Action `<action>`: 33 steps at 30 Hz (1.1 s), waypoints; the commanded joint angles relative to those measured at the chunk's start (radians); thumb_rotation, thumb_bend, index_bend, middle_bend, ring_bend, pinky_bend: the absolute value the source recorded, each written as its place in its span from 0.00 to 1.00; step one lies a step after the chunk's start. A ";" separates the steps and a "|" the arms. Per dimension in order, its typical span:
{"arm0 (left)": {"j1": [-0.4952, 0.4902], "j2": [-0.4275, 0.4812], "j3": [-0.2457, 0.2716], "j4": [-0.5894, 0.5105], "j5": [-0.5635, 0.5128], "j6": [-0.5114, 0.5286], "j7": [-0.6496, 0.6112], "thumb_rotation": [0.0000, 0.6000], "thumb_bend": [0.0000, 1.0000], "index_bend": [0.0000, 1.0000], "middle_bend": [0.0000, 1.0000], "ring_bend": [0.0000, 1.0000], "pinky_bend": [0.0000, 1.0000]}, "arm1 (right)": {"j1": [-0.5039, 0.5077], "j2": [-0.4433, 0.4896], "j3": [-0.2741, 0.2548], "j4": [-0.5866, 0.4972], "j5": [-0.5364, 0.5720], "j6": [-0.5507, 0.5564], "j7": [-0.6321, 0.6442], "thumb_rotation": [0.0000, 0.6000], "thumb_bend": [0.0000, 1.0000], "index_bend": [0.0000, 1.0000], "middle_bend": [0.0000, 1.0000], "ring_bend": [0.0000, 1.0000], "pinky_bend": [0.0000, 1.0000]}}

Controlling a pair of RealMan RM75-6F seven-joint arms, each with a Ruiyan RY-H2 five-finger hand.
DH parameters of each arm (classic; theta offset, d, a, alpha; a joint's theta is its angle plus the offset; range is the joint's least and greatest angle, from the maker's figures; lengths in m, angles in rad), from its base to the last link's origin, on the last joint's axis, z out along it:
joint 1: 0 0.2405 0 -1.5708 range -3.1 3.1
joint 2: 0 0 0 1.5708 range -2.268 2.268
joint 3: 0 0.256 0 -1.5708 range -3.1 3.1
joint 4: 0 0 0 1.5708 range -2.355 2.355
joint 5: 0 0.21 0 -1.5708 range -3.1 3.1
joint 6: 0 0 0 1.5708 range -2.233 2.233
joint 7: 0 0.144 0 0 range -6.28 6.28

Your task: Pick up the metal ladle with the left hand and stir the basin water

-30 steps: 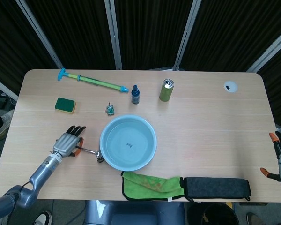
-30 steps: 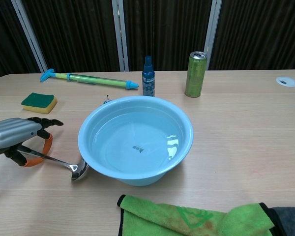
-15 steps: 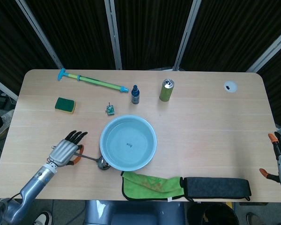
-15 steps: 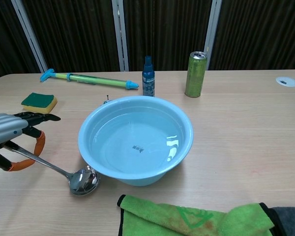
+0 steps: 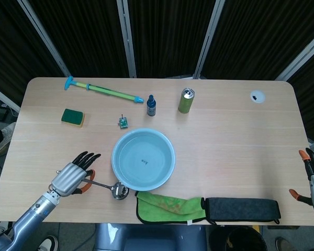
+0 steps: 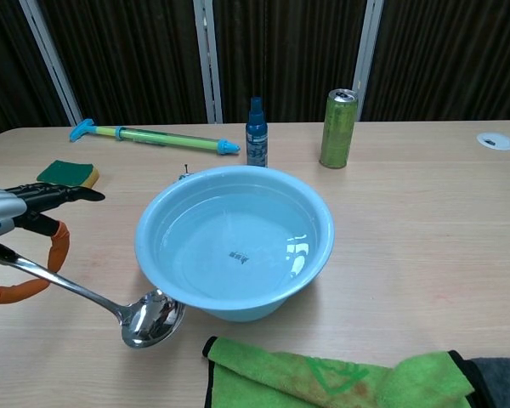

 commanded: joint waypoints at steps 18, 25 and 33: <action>-0.073 0.025 0.012 -0.096 0.070 -0.072 -0.092 1.00 0.46 0.60 0.00 0.00 0.00 | -0.014 0.011 -0.002 0.003 -0.016 0.027 0.029 1.00 0.00 0.00 0.00 0.00 0.00; -0.105 0.041 -0.029 -0.118 0.064 -0.085 -0.057 1.00 0.46 0.61 0.00 0.00 0.00 | -0.016 0.013 -0.001 0.006 -0.016 0.029 0.039 1.00 0.00 0.00 0.00 0.00 0.00; -0.146 0.070 -0.088 -0.138 0.029 -0.110 -0.032 1.00 0.46 0.61 0.00 0.00 0.00 | -0.012 0.014 -0.001 0.007 -0.013 0.017 0.040 1.00 0.00 0.00 0.00 0.00 0.00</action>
